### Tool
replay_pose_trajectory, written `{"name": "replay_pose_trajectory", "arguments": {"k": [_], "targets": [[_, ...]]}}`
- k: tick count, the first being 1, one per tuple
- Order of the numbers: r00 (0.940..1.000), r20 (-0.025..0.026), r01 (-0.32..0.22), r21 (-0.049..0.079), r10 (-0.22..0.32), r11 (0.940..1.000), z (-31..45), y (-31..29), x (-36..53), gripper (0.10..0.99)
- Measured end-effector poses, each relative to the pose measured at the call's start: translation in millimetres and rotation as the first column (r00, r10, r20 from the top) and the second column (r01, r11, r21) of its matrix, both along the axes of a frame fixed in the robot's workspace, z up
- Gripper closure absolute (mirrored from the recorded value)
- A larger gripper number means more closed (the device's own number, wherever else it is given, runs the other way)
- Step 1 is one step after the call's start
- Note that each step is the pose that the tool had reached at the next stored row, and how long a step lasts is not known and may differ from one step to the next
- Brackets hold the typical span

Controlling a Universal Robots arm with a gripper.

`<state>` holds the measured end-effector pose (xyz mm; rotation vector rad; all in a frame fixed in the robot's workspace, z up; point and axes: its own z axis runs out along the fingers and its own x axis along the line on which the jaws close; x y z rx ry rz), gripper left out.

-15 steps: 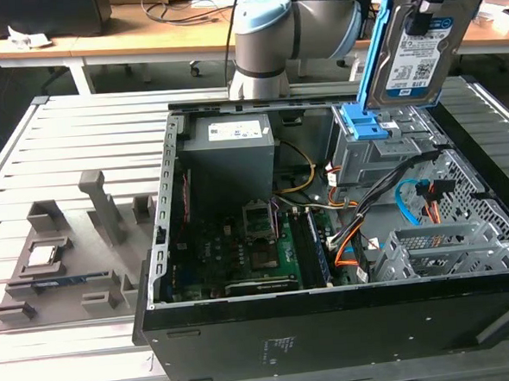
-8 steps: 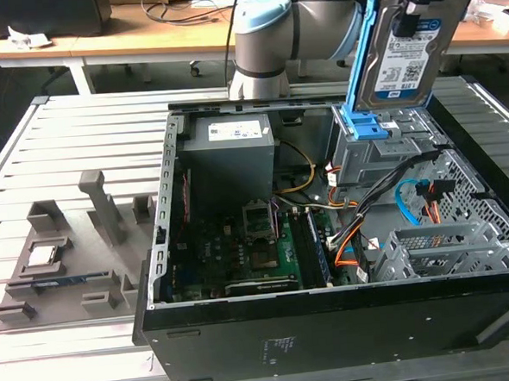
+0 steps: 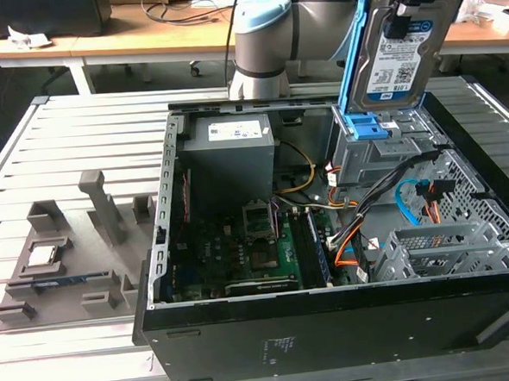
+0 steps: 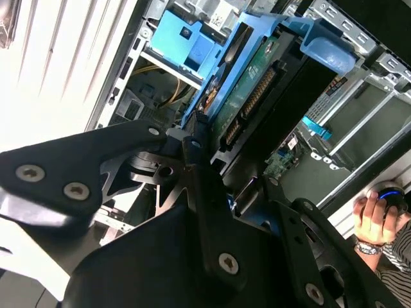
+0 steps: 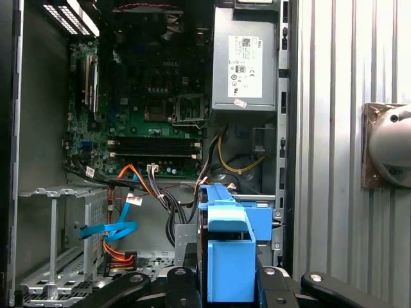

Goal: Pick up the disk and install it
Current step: 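Pick up the disk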

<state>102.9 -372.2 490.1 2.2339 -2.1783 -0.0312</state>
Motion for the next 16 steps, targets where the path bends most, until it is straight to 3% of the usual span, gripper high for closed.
{"name": "replay_pose_trajectory", "arguments": {"k": [9,16], "targets": [[1.0,0.0,0.0,0.0,0.0,1.0,-0.4,-13.1,-15.2,0.722],[1.0,0.0,0.0,0.0,0.0,1.0,-1.0,-19.3,-21.2,0.722]]}}
